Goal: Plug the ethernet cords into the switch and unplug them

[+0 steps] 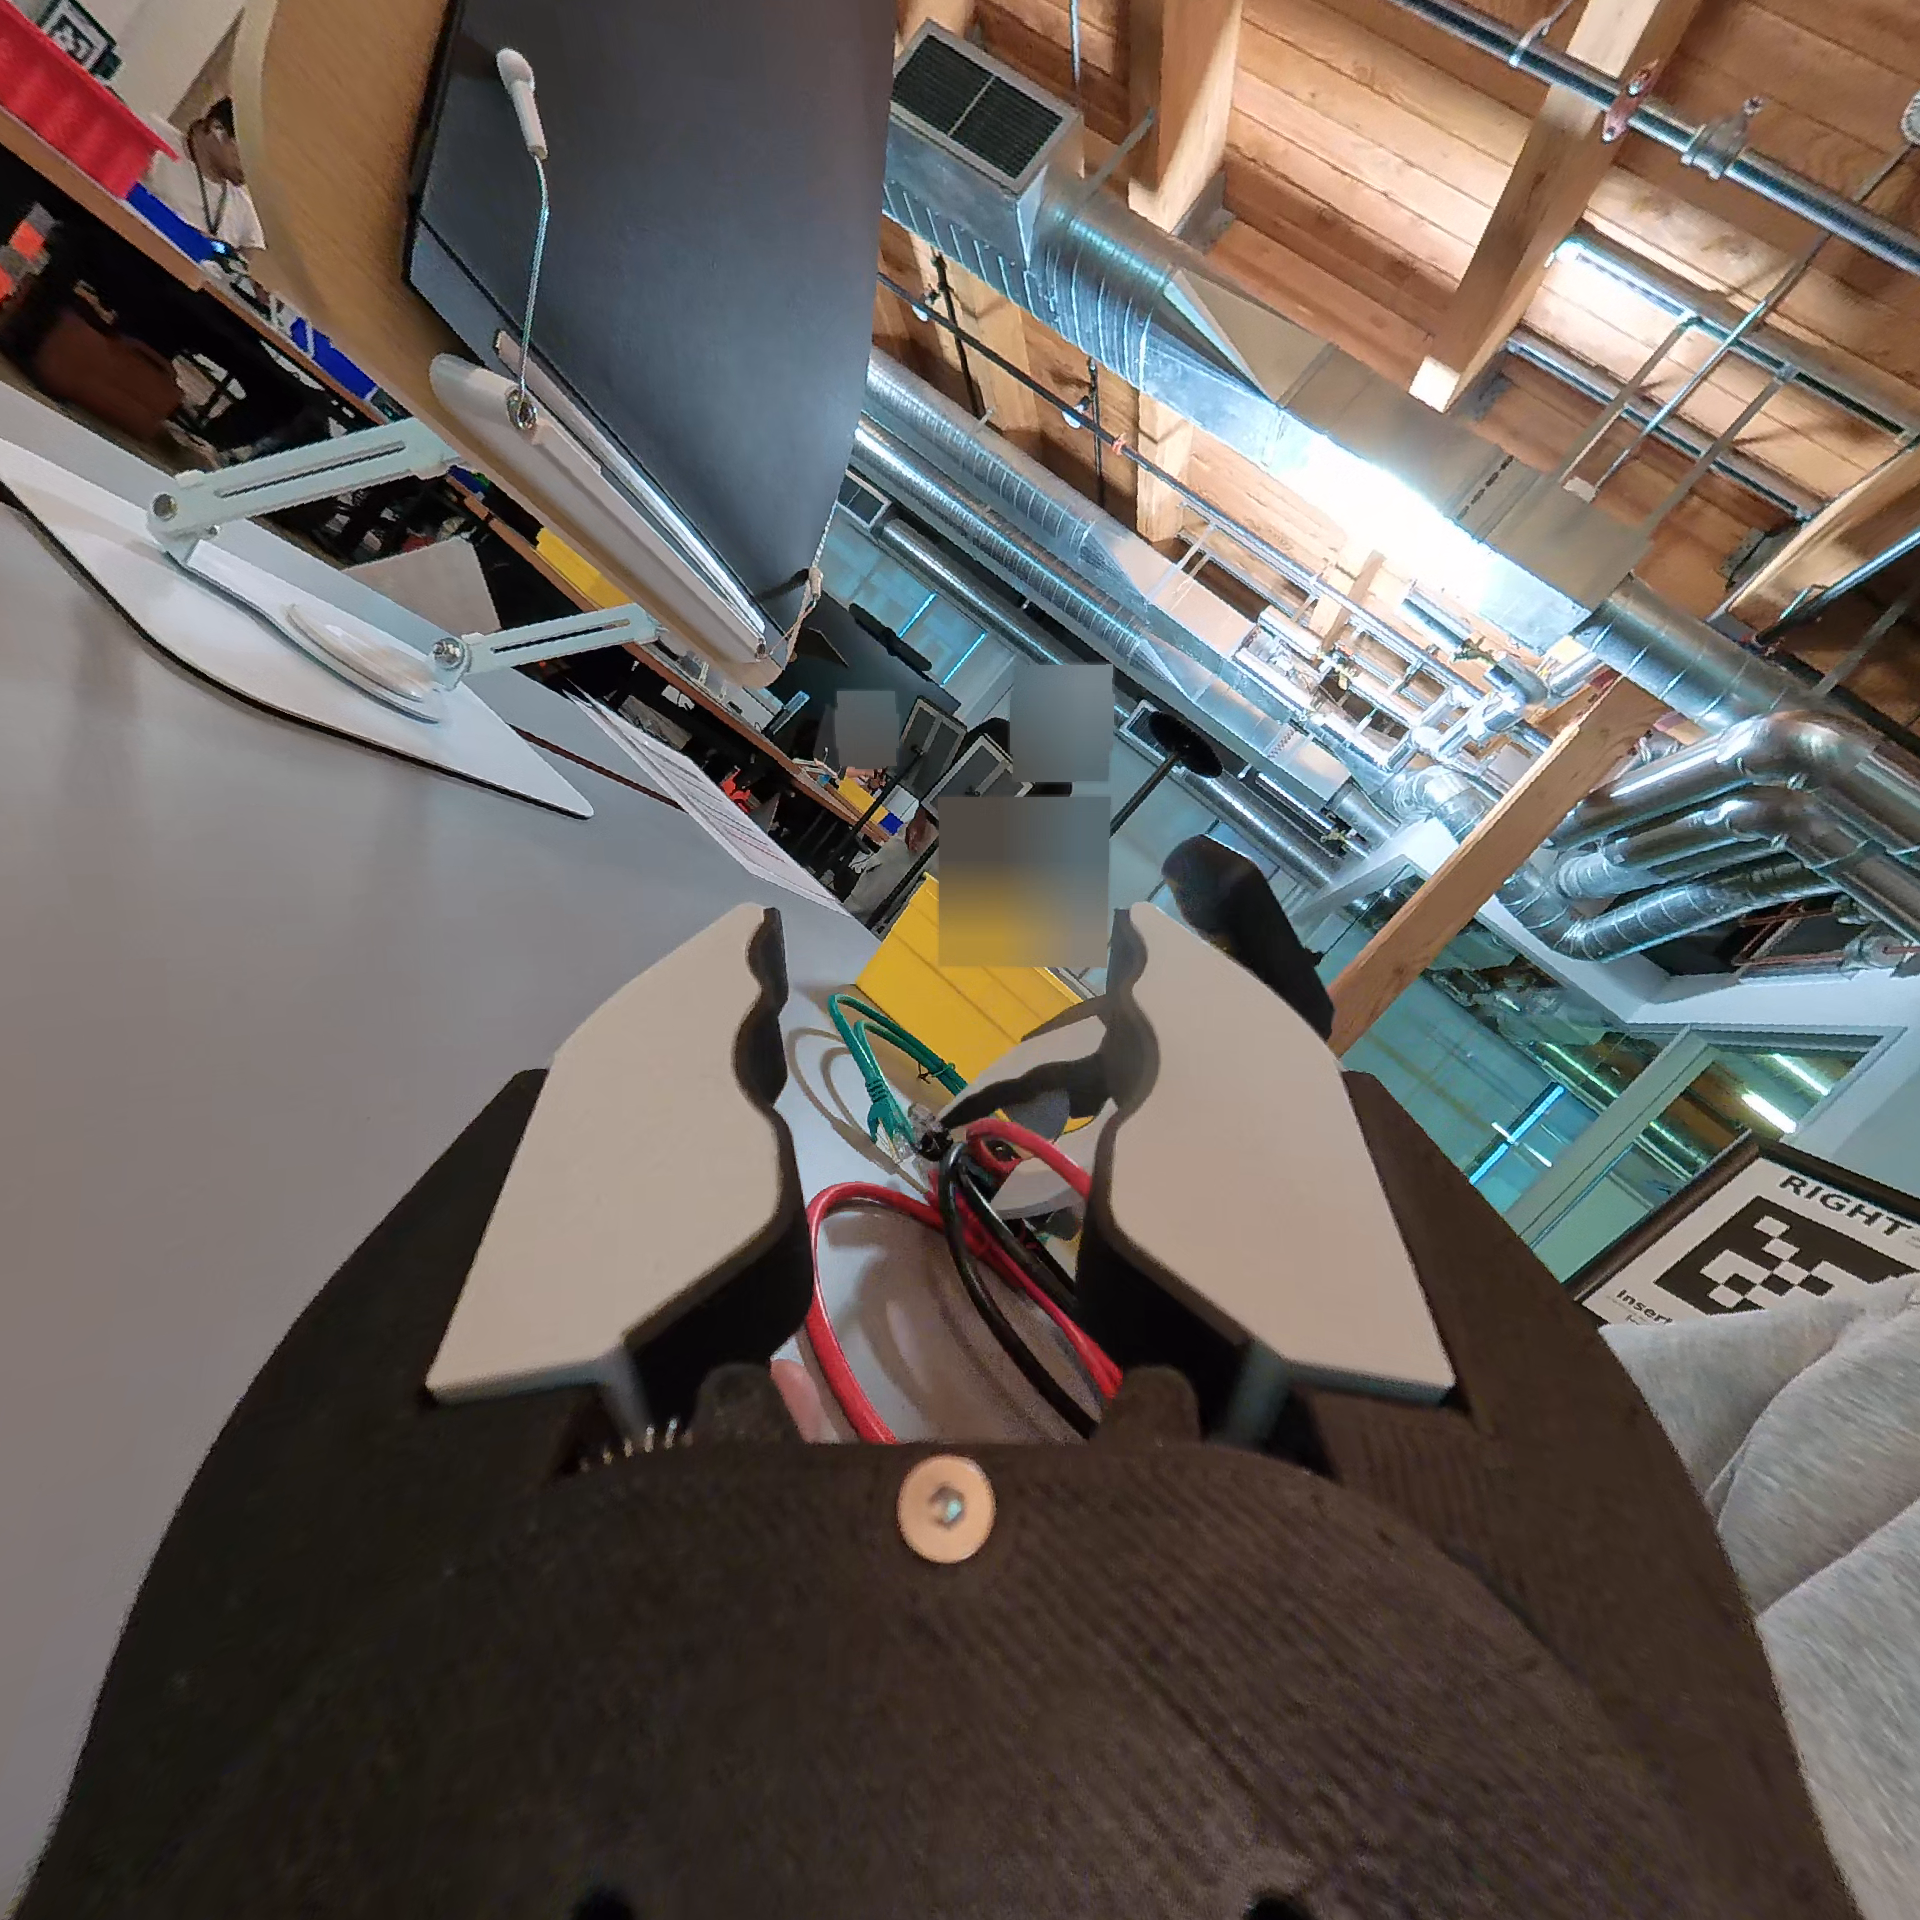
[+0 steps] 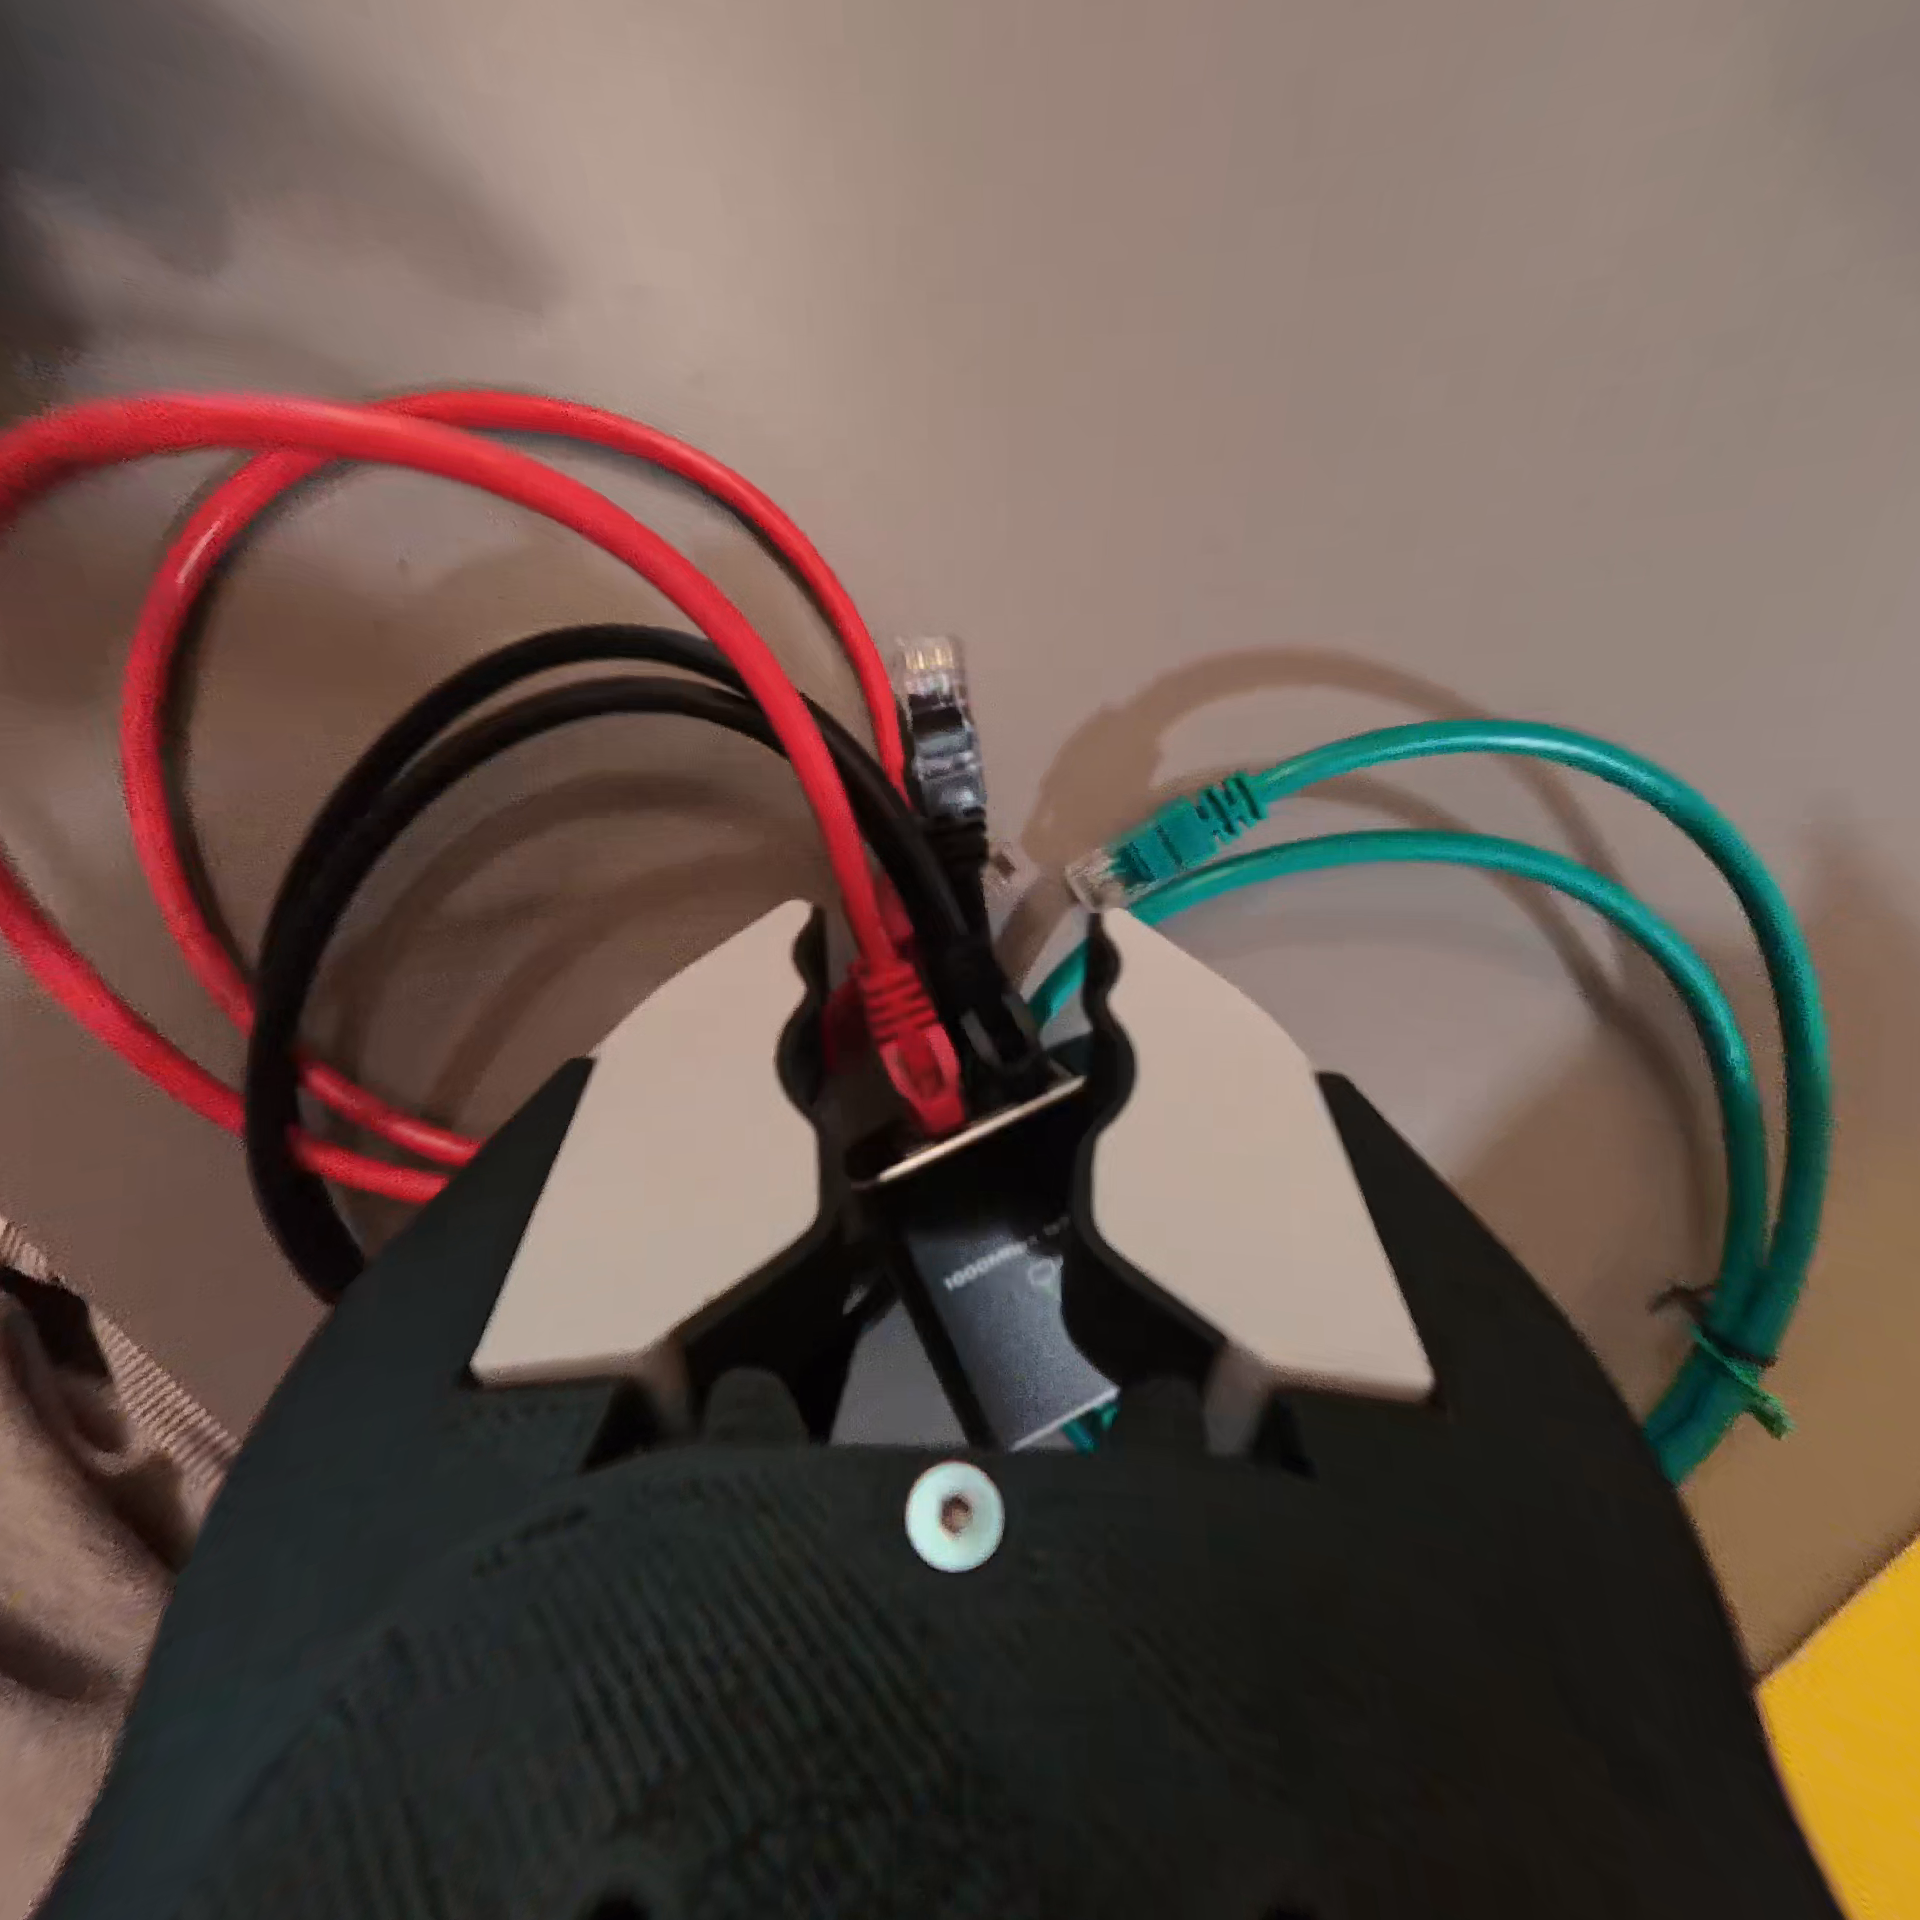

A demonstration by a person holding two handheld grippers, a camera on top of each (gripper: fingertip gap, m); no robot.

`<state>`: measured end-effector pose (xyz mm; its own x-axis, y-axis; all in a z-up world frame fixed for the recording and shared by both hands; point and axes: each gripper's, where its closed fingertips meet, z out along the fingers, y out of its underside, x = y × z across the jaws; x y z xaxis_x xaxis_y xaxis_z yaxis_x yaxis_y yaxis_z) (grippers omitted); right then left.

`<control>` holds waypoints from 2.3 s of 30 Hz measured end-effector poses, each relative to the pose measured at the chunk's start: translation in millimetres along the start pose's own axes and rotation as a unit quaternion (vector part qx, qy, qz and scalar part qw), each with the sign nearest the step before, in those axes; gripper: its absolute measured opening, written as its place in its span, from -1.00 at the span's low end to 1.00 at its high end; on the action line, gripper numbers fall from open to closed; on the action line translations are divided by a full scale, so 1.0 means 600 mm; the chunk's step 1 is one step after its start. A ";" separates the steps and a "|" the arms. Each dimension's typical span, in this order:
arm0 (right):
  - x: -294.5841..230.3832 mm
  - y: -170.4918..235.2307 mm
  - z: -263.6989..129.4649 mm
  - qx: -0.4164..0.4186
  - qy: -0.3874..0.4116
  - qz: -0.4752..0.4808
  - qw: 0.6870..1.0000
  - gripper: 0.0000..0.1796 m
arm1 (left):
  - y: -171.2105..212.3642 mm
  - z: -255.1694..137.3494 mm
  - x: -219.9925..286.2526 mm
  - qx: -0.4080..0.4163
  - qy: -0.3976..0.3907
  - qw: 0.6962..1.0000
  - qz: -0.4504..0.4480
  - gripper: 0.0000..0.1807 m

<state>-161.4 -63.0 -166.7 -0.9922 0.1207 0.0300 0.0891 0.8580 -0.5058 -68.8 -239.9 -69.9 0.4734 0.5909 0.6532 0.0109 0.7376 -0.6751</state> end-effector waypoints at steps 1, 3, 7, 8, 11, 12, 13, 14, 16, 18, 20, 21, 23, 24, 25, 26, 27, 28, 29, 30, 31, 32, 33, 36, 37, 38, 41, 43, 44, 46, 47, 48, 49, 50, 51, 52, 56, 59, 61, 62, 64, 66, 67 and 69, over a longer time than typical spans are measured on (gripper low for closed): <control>0.005 0.002 0.001 -0.001 0.004 0.010 1.000 -0.39 | 0.000 0.000 0.000 0.000 0.000 1.000 -0.001 -0.35; 0.015 0.009 0.004 -0.010 0.011 0.029 0.999 -0.26 | 0.000 0.000 -0.001 0.000 0.000 1.000 -0.002 -0.35; 0.014 0.035 0.030 -0.053 0.004 0.042 0.998 -0.01 | 0.000 0.000 -0.001 0.000 0.001 1.000 -0.004 -0.34; 0.012 0.030 0.033 -0.048 0.005 0.037 0.998 -0.02 | -0.001 0.000 -0.001 0.001 0.001 1.000 -0.004 -0.34; -0.002 0.014 0.036 -0.034 -0.009 0.012 0.999 -0.41 | -0.001 0.000 -0.002 0.001 0.000 1.000 -0.004 -0.35; -0.007 0.010 0.038 -0.031 -0.012 0.002 0.999 -0.52 | -0.001 0.000 -0.002 0.001 0.000 1.000 -0.004 -0.34; -0.012 0.007 0.040 -0.030 -0.014 -0.005 0.999 -0.56 | -0.001 0.000 -0.002 0.001 -0.001 1.000 -0.005 -0.34; -0.015 0.005 0.041 -0.032 -0.015 -0.011 0.999 -0.58 | -0.001 0.000 -0.002 0.002 -0.001 1.000 -0.004 -0.34; -0.017 0.002 0.041 -0.031 -0.013 -0.030 0.999 -0.61 | -0.001 0.000 -0.002 0.003 -0.001 1.000 -0.004 -0.34; -0.018 -0.001 0.041 -0.026 0.002 -0.056 0.998 -0.71 | -0.002 -0.001 -0.002 0.004 -0.002 1.000 -0.003 -0.34; -0.022 -0.003 0.041 -0.017 0.017 -0.080 0.997 -0.74 | -0.002 -0.001 -0.002 0.004 -0.002 1.000 -0.003 -0.34; -0.023 -0.004 0.040 -0.016 0.025 -0.089 0.996 -0.75 | -0.002 -0.001 -0.003 0.005 -0.002 1.000 -0.003 -0.34; -0.026 -0.005 0.040 -0.014 0.034 -0.102 0.994 -0.76 | -0.002 -0.002 -0.003 0.005 -0.002 1.000 -0.003 -0.34; -0.026 -0.007 0.039 -0.011 0.037 -0.106 0.994 -0.77 | -0.002 -0.002 -0.003 0.005 -0.002 1.000 -0.003 -0.34; -0.026 -0.011 0.038 -0.004 0.040 -0.110 0.993 -0.77 | -0.002 -0.002 -0.003 0.005 -0.002 1.000 -0.003 -0.34; -0.027 -0.015 0.036 0.006 0.043 -0.112 0.993 -0.78 | -0.002 -0.002 -0.003 0.005 -0.002 1.000 -0.003 -0.34; -0.027 -0.020 0.033 0.014 0.044 -0.112 0.993 -0.78 | -0.003 -0.002 -0.003 0.005 -0.002 1.000 -0.004 -0.34; -0.027 -0.026 0.028 0.025 0.045 -0.113 0.992 -0.78 | -0.003 -0.002 -0.003 0.006 -0.002 1.000 -0.004 -0.34; -0.026 -0.033 0.022 0.037 0.049 -0.114 0.992 -0.78 | -0.003 -0.002 -0.003 0.005 -0.002 1.000 -0.004 -0.34; -0.025 -0.041 0.013 0.048 0.053 -0.116 0.991 -0.79 | -0.003 -0.002 -0.003 0.006 -0.001 1.000 -0.005 -0.34; -0.023 -0.049 0.001 0.061 0.057 -0.118 0.989 -0.79 | -0.003 -0.002 -0.003 0.006 -0.001 1.000 -0.006 -0.35; -0.022 -0.059 -0.012 0.076 0.061 -0.120 0.988 -0.79 | -0.003 -0.002 -0.003 0.006 -0.001 1.000 -0.006 -0.34; -0.020 -0.068 -0.027 0.093 0.066 -0.120 0.986 -0.79 | -0.004 -0.002 -0.003 0.006 0.000 1.000 -0.007 -0.35; -0.013 -0.097 -0.081 0.146 0.076 -0.116 0.980 -0.79 | -0.005 -0.002 -0.004 0.008 0.001 1.000 -0.009 -0.34; -0.008 -0.107 -0.101 0.162 0.084 -0.115 0.977 -0.80 | -0.005 -0.002 -0.004 0.009 0.001 1.000 -0.010 -0.35; -0.002 -0.115 -0.124 0.177 0.093 -0.114 0.973 -0.80 | -0.006 -0.002 -0.004 0.010 0.001 1.000 -0.011 -0.35; 0.013 -0.139 -0.199 0.233 0.107 -0.102 0.961 -0.80 | -0.006 -0.003 -0.004 0.011 0.000 1.000 -0.011 -0.34; 0.025 -0.150 -0.252 0.273 0.108 -0.085 0.952 -0.80 | -0.005 -0.003 -0.005 0.010 -0.001 1.000 -0.010 -0.34; 0.033 -0.155 -0.280 0.292 0.110 -0.077 0.947 -0.80 | -0.005 -0.003 -0.005 0.010 -0.001 1.000 -0.010 -0.34; 0.053 -0.161 -0.336 0.325 0.114 -0.063 0.937 -0.80 | -0.005 -0.003 -0.005 0.010 -0.002 1.000 -0.010 -0.34; 0.065 -0.164 -0.365 0.339 0.115 -0.056 0.932 -0.80 | -0.005 -0.003 -0.005 0.011 -0.002 1.000 -0.010 -0.35; 0.078 -0.167 -0.394 0.351 0.116 -0.050 0.928 -0.80 | -0.005 -0.003 -0.005 0.011 -0.003 1.000 -0.010 -0.35; 0.091 -0.171 -0.425 0.364 0.116 -0.043 0.923 -0.80 | -0.005 -0.004 -0.005 0.011 -0.003 1.000 -0.010 -0.34; 0.106 -0.176 -0.456 0.377 0.115 -0.037 0.918 -0.80 | -0.005 -0.003 -0.006 0.011 -0.004 1.000 -0.009 -0.34; 0.121 -0.183 -0.489 0.390 0.113 -0.031 0.913 -0.80 | -0.005 -0.003 -0.006 0.011 -0.004 1.000 -0.009 -0.34; 0.136 -0.191 -0.522 0.403 0.111 -0.025 0.908 -0.80 | -0.005 -0.003 -0.005 0.011 -0.004 1.000 -0.008 -0.34; 0.191 -0.222 -0.652 0.431 0.116 -0.008 0.895 -0.80 | -0.006 -0.004 -0.006 0.013 -0.006 1.000 -0.007 -0.34; 0.239 -0.221 -0.737 0.429 0.163 -0.002 0.888 -0.80 | -0.007 -0.006 -0.006 0.015 -0.007 1.000 -0.006 -0.34; 0.264 -0.206 -0.779 0.434 0.183 0.010 0.882 -0.79 | -0.007 -0.006 -0.006 0.016 -0.007 1.000 -0.008 -0.34; 0.273 -0.195 -0.791 0.434 0.187 0.019 0.881 -0.79 | -0.008 -0.006 -0.006 0.016 -0.007 1.000 -0.008 -0.34; 0.285 -0.167 -0.797 0.432 0.189 0.036 0.881 -0.80 | -0.008 -0.007 -0.007 0.017 -0.007 1.000 -0.009 -0.34; 0.294 -0.134 -0.782 0.422 0.193 0.051 0.884 -0.80 | -0.009 -0.007 -0.007 0.018 -0.007 1.000 -0.010 -0.34; 0.298 -0.117 -0.769 0.417 0.194 0.058 0.886 -0.80 | -0.009 -0.008 -0.007 0.019 -0.007 1.000 -0.010 -0.34; 0.310 -0.080 -0.731 0.403 0.190 0.077 0.892 -0.80 | -0.009 -0.008 -0.007 0.020 -0.008 1.000 -0.011 -0.34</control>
<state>-312.4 137.5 241.5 -0.8588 0.4984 0.1184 -0.0205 0.1975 -0.9801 -66.5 -248.3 -70.7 0.4594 0.5788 0.6738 -0.0134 0.7630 -0.6463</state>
